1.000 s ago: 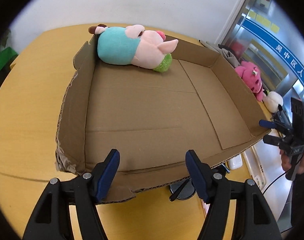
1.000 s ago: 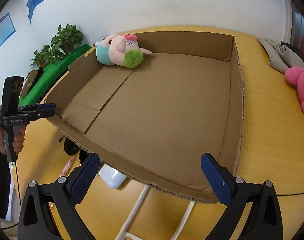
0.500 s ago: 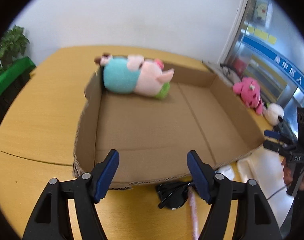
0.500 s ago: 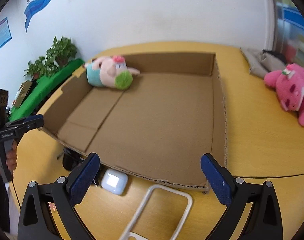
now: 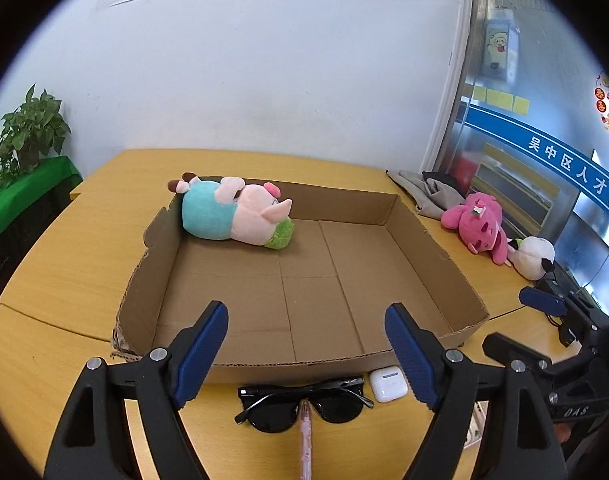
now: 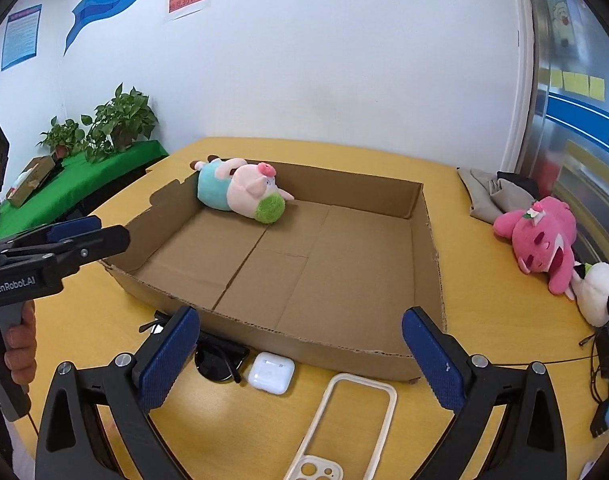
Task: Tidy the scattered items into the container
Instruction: 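Move the right gripper down to the clear phone case on the table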
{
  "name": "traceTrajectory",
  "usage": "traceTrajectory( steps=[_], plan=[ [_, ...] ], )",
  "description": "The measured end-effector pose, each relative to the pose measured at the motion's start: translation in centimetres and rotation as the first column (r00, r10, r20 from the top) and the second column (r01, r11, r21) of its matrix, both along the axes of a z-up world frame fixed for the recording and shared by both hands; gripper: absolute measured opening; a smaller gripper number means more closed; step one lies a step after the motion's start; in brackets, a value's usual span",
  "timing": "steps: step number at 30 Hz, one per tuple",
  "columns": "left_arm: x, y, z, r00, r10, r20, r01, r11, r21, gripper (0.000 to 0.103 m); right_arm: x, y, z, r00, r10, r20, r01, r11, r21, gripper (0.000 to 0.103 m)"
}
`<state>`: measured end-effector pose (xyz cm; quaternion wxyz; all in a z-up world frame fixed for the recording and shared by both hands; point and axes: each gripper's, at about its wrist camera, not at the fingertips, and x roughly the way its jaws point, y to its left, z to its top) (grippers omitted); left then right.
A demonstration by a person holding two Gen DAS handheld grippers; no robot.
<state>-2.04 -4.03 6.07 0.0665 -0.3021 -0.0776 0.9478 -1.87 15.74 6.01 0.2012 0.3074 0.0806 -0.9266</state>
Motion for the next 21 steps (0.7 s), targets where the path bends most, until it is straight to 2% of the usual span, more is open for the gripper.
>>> traceTrajectory(
  steps=[5,11,14,17,21],
  plan=[
    [0.7,0.3,-0.1,1.000,0.015,0.011,-0.015,1.000,0.015,0.081,0.8,-0.1,-0.4,1.000,0.022,0.017,-0.022,1.000,0.000,0.103],
    [1.3,1.9,-0.2,0.999,-0.023,0.027,0.023,1.000,-0.008,0.081,0.9,1.2,-1.4,0.999,0.019,0.050,-0.020,1.000,0.000,0.103],
    [1.4,3.1,-0.9,0.991,-0.114,0.064,0.113,0.993,0.024,0.081,1.0,3.6,-3.2,0.994,-0.025,0.102,0.024,1.000,0.018,0.103],
    [1.5,5.0,-2.1,0.976,-0.195,0.097,0.192,0.980,0.044,0.081,0.8,6.8,-6.0,0.973,-0.106,0.203,0.105,0.994,0.015,0.103],
    [1.2,9.1,-4.4,0.932,-0.321,0.170,0.316,0.947,0.060,0.079,1.1,9.0,-10.0,0.933,-0.132,0.336,0.131,0.991,0.025,0.103]
  ],
)
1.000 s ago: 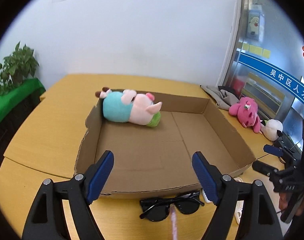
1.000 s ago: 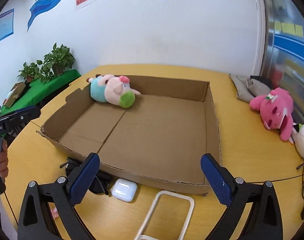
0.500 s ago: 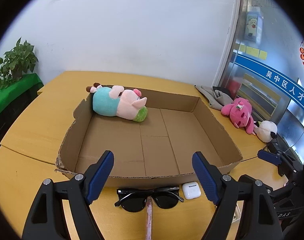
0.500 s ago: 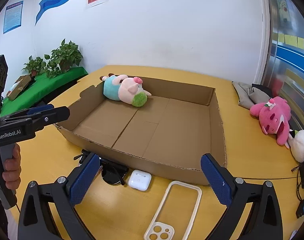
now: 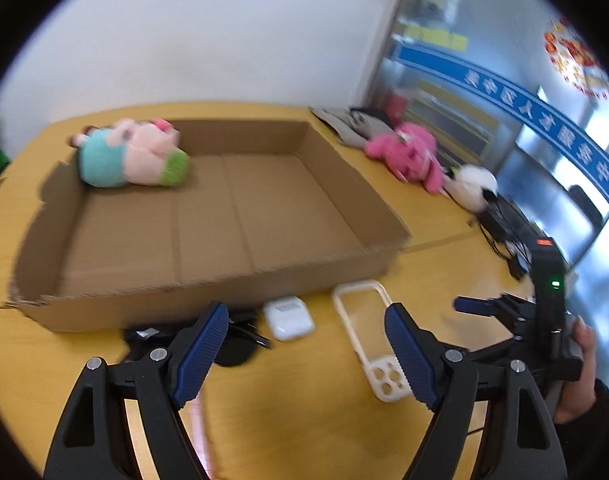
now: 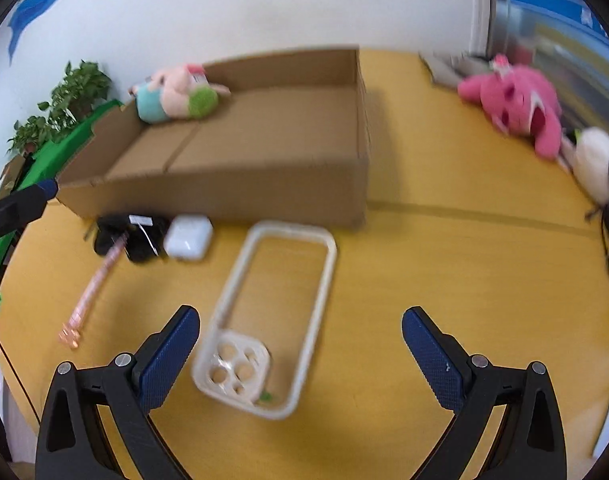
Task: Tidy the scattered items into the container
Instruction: 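Move the right gripper down to the clear phone case on the table, then close the right gripper on the phone case's white frame edge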
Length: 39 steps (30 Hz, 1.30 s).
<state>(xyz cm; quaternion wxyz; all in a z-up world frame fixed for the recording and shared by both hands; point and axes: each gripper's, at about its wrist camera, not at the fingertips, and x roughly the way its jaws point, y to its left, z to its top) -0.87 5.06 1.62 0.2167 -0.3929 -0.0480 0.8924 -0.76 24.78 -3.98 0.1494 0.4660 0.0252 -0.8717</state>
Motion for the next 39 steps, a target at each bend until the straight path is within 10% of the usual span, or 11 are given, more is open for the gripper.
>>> traceTrajectory(
  steps=[7,12,18,24,29,39],
  plan=[
    [-0.6,6.1,-4.3,0.980,-0.140,0.141,0.140,0.990,0.005,0.074,0.5,1.7,-2.3,0.998,-0.043,0.051,0.044,0.999,-0.012,0.103],
    [-2.4,7.1,-7.7,0.960,-0.088,0.268,0.086,0.996,0.018,0.043,-0.4,2.3,-2.5,0.998,-0.066,0.025,0.065,0.997,0.038,0.101],
    [-3.1,8.1,-9.5,0.942,-0.094,0.324,0.091,0.996,0.023,0.032,-1.0,1.6,-3.5,0.998,-0.047,0.039,0.044,0.996,0.079,0.088],
    [-3.6,7.5,-9.9,0.939,-0.061,0.338,0.058,0.998,0.020,0.010,-0.9,0.5,-3.0,0.999,0.018,0.036,-0.020,0.997,0.078,0.066],
    [-3.6,7.6,-9.7,0.938,-0.063,0.341,0.060,0.998,0.019,0.010,-0.7,-0.5,-2.9,0.996,0.075,0.050,-0.077,0.996,0.042,0.023],
    [-0.6,7.1,-4.5,0.981,-0.044,0.191,0.055,0.997,-0.055,0.009,1.3,-1.2,0.5,0.995,0.097,-0.015,-0.097,0.995,0.038,0.011]
  ],
)
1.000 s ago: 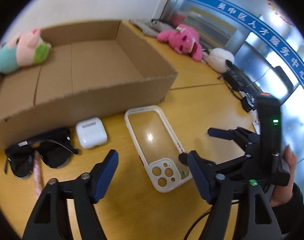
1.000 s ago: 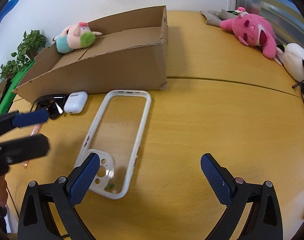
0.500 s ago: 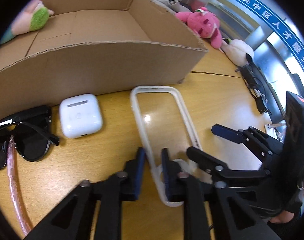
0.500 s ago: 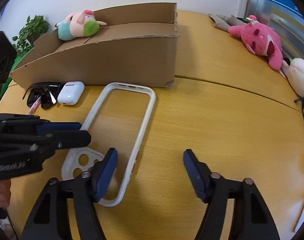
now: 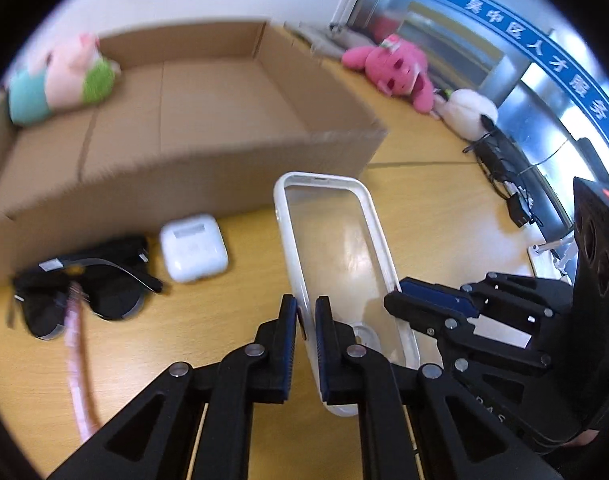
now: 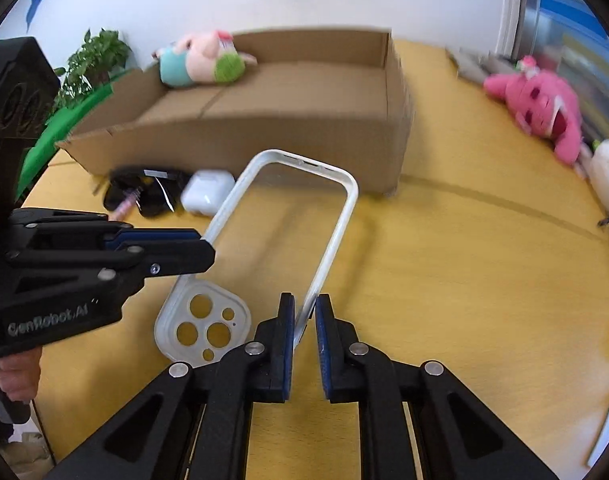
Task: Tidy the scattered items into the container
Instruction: 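Close the right gripper on the phone case's white frame edge, then lift the phone case with the right gripper and carry it over the box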
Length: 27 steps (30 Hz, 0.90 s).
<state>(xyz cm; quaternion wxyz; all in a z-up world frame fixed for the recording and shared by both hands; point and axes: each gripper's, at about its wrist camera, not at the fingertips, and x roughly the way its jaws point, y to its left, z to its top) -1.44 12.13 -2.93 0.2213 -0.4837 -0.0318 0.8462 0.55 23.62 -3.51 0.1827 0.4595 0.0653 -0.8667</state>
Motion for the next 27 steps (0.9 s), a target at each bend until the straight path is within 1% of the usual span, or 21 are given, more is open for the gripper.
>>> traceTrajectory(
  steps=[5,8,12,17,20,24,27],
  plan=[
    [0.1,-1.7,4.1,0.996,0.032,-0.080,-0.028,0.999,0.041,0.009,0.4,-1.1,4.1,0.994,0.018,-0.104,-0.020,1.000,-0.020,0.011],
    [-0.6,-3.1,6.6,0.989,0.057,-0.136,-0.053,0.998,0.034,0.009,-0.3,-2.8,6.6,0.984,0.062,-0.166,-0.062,0.998,0.005,0.011],
    [-2.1,-5.1,9.4,0.976,0.088,-0.198,-0.087,0.996,0.012,0.009,-2.5,-5.1,9.1,0.970,0.118,-0.212,-0.117,0.993,0.016,0.011],
    [-4.8,-8.4,12.6,0.963,0.126,-0.239,-0.125,0.992,0.022,0.009,-5.8,-8.0,12.7,0.947,0.168,-0.273,-0.172,0.985,0.011,0.010],
    [-7.4,-9.4,14.3,0.958,0.138,-0.252,-0.138,0.990,0.016,0.009,-8.0,-9.5,14.7,0.938,0.183,-0.295,-0.189,0.982,0.009,0.010],
    [-11.0,-10.2,16.2,0.957,0.133,-0.257,-0.135,0.991,0.010,0.010,-11.8,-11.0,17.2,0.935,0.182,-0.305,-0.189,0.982,0.005,0.010],
    [-13.8,-11.2,17.2,0.958,0.129,-0.255,-0.125,0.992,0.033,0.010,-14.5,-11.9,18.8,0.937,0.188,-0.294,-0.192,0.981,0.014,0.010]
  ],
)
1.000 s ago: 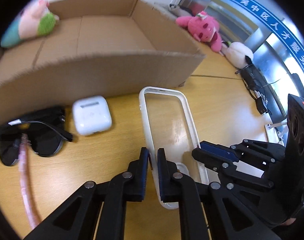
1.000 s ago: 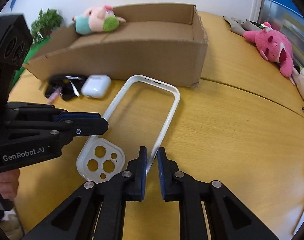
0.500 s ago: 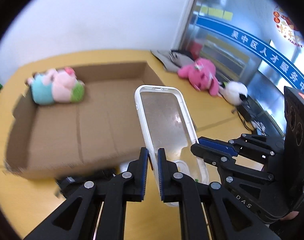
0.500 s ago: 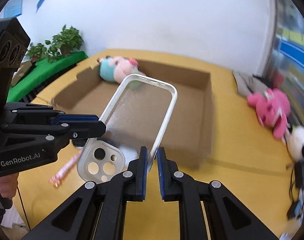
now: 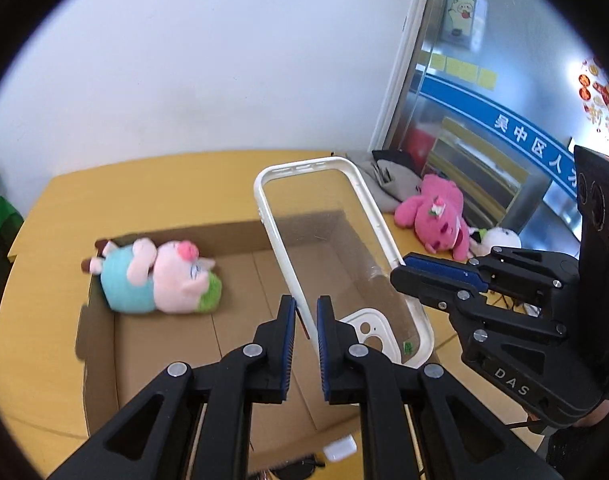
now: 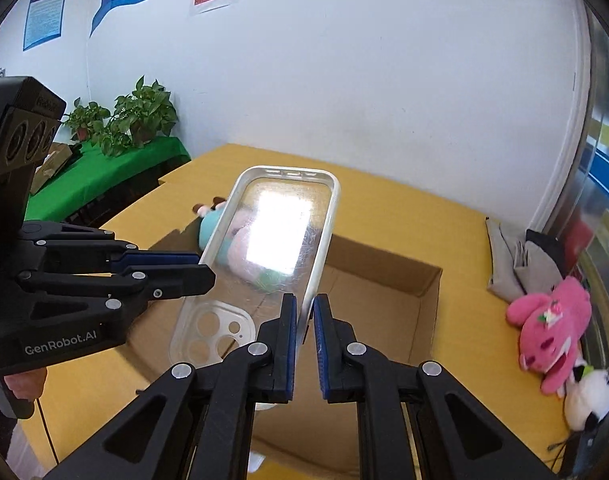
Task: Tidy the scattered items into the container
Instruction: 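Lift the phone case with the right gripper and carry it over the box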
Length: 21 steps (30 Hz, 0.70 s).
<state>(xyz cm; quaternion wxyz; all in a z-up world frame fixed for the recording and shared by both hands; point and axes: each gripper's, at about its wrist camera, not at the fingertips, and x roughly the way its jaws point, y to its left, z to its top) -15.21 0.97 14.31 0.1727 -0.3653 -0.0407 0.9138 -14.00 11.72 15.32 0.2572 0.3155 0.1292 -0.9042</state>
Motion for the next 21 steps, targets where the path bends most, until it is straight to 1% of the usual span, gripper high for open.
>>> traceTrajectory(
  steps=[2,5,8,11,14,18,21],
  plan=[
    [-2.1,-0.5,0.2,1.000,-0.001,0.025,0.000,1.000,0.023,0.010,-1.6,-0.4,0.6,1.000,0.001,0.013,-0.001,1.000,0.000,0.010],
    [-5.1,-0.6,0.2,0.999,0.005,0.053,-0.005,1.000,0.005,0.010,-4.4,-1.4,0.9,1.000,-0.010,0.029,0.009,0.999,0.031,0.010],
    [-7.9,-0.7,-0.4,0.997,0.002,0.083,-0.002,1.000,0.001,0.010,-7.3,-1.8,0.3,0.998,-0.028,0.061,0.025,0.998,0.059,0.010],
    [-10.5,-0.8,-1.7,0.992,-0.010,0.124,0.008,1.000,0.012,0.010,-10.3,-1.6,-1.3,0.992,-0.044,0.122,0.039,0.998,0.047,0.009],
    [-12.5,-0.5,-3.8,0.986,-0.013,0.166,0.014,1.000,-0.004,0.010,-12.5,-1.2,-3.5,0.980,-0.057,0.191,0.054,0.998,0.020,0.009],
    [-14.9,-0.1,-7.4,0.974,-0.012,0.226,0.022,0.999,-0.045,0.010,-14.8,-1.4,-7.4,0.963,-0.079,0.259,0.071,0.997,0.042,0.009],
    [-16.6,-0.2,-10.1,0.960,-0.004,0.279,0.016,0.999,-0.042,0.010,-16.3,-1.5,-9.7,0.951,-0.091,0.294,0.079,0.995,0.054,0.009]
  ],
)
